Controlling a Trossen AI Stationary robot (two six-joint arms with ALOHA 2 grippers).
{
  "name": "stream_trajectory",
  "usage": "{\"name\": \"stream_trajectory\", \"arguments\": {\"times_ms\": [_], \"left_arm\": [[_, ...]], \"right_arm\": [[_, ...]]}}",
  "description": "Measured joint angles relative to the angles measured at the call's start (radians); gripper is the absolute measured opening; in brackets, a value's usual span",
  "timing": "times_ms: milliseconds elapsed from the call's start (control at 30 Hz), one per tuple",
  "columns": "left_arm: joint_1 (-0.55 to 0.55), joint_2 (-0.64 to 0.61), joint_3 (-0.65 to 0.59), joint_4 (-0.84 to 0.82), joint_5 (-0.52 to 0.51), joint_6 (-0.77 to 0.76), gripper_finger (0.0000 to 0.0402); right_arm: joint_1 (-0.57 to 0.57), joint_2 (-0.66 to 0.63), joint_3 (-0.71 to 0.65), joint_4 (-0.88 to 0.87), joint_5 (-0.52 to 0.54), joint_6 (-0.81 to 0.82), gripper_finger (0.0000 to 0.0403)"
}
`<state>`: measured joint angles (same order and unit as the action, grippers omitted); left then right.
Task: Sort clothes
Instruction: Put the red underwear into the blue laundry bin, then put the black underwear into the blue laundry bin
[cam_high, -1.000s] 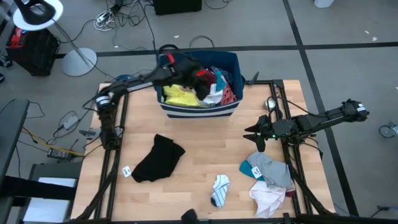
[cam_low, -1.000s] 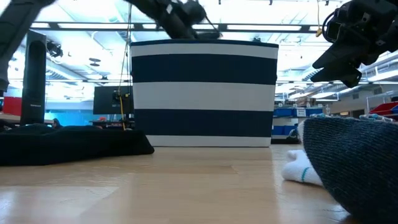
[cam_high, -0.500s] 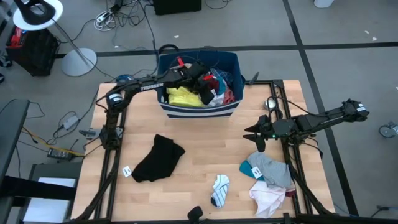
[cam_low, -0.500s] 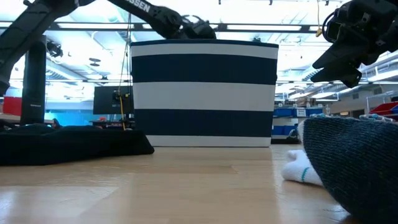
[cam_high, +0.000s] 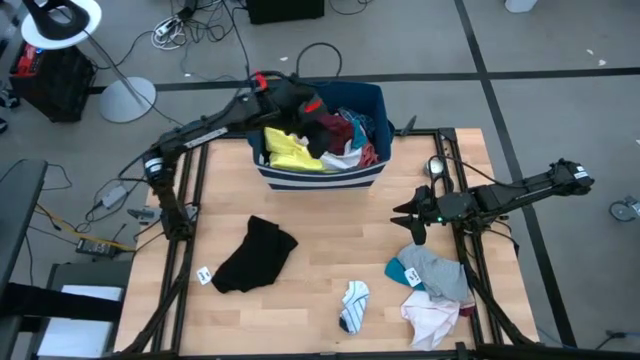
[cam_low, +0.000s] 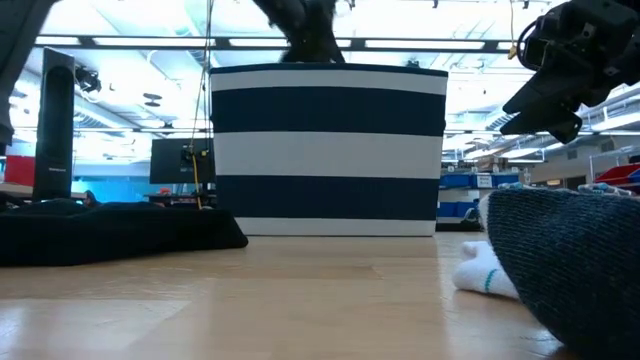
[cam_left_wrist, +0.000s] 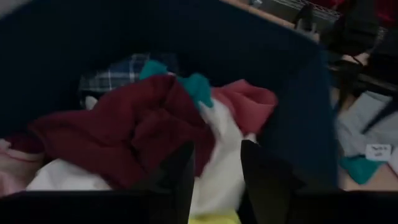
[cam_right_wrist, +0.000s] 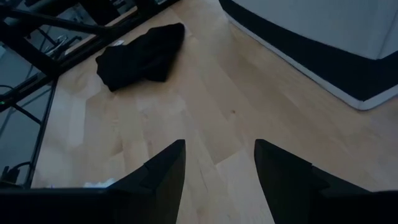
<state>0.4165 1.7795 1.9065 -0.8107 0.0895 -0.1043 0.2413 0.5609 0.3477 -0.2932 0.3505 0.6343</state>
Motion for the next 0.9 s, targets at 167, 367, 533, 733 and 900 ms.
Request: {"name": "stream_trajectory", "arguments": {"times_ms": [167, 367, 533, 733, 900], "left_arm": [[-0.112, -0.093, 0.001, -0.09, -0.116, 0.018, 0.0136], [-0.296, -0.19, -0.06, -0.188, -0.31, -0.033, 0.0133], [-0.435, -0.309, -0.252, -0.185, -0.425, -0.168, 0.0131], [-0.595, -0.459, -0.555, -0.148, -0.552, -0.437, 0.0131], [-0.71, -0.535, -0.762, -0.069, -0.581, -0.645, 0.0131]], "right_arm": [[0.0, 0.011, 0.0, -0.001, -0.006, 0.0, 0.0192], [0.001, 0.016, 0.0, -0.002, -0.006, 0.002, 0.0192], [0.001, 0.028, 0.0, -0.011, -0.006, 0.027, 0.0192], [0.002, 0.052, 0.0, -0.008, -0.01, 0.028, 0.0192], [0.002, 0.067, 0.0, -0.006, -0.009, 0.028, 0.0192]]}}
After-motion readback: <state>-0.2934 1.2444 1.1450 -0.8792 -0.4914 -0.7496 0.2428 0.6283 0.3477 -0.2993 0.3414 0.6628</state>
